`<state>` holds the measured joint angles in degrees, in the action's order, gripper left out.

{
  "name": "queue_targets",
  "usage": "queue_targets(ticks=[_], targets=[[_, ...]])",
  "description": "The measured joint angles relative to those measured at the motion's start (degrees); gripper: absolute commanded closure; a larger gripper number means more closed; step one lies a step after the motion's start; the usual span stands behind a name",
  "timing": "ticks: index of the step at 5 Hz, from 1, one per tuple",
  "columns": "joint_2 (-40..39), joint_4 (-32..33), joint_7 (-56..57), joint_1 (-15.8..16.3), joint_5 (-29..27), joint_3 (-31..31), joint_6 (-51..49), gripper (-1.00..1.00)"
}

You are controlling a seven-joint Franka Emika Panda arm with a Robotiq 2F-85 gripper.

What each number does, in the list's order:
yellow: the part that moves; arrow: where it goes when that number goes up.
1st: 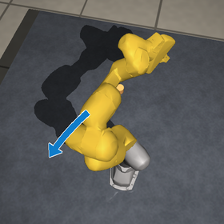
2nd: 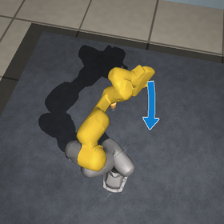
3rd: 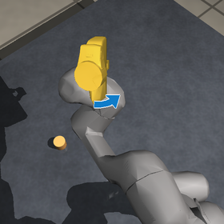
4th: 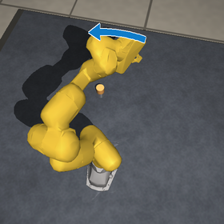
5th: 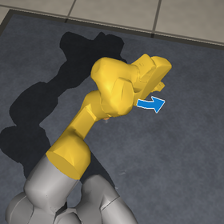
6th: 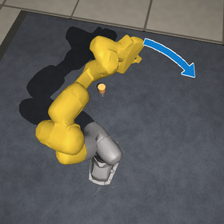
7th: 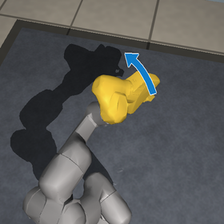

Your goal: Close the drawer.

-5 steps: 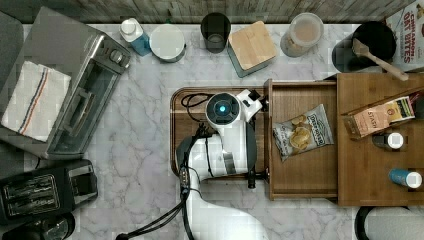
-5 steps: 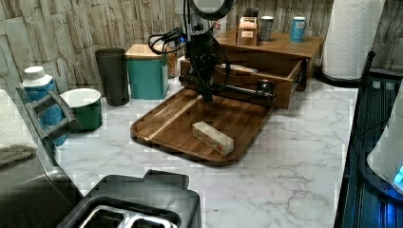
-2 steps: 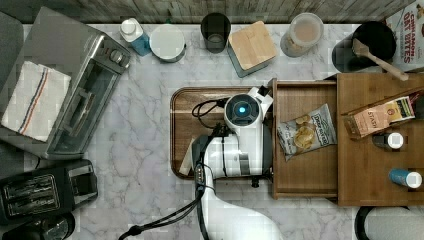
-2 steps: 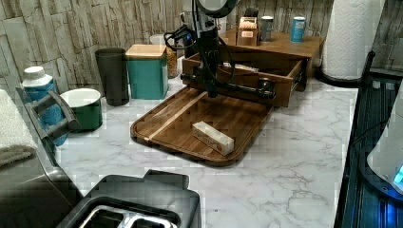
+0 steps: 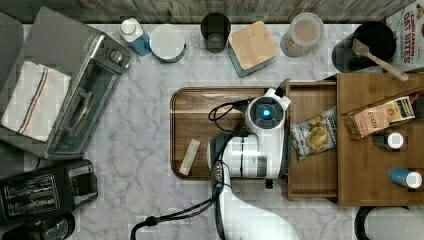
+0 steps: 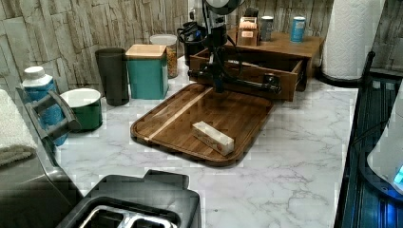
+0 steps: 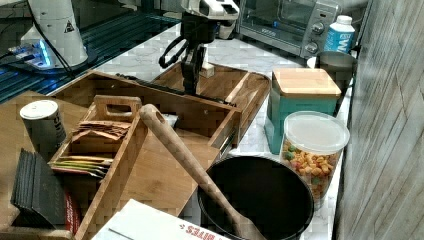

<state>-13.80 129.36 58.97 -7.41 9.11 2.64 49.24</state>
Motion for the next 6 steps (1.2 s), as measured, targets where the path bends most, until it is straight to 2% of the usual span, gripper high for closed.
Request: queue_targets(ticks=[1, 2, 3, 4, 6], targets=[[-1.08, -2.01, 4.48, -2.47, -4.04, 0.52, -2.01, 1.0], [-3.25, -5.6, 12.81, -6.31, -8.21, 0.57, -3.61, 1.0], [-5.8, -9.06, 15.22, -9.32, -9.44, 2.6, -3.92, 1.0], [-7.46, -10.97, 15.16, -10.02, -8.38, 6.3, -1.45, 1.0], [-7.67, -10.85, 9.96, -6.39, -2.16, 8.44, -1.34, 1.0]])
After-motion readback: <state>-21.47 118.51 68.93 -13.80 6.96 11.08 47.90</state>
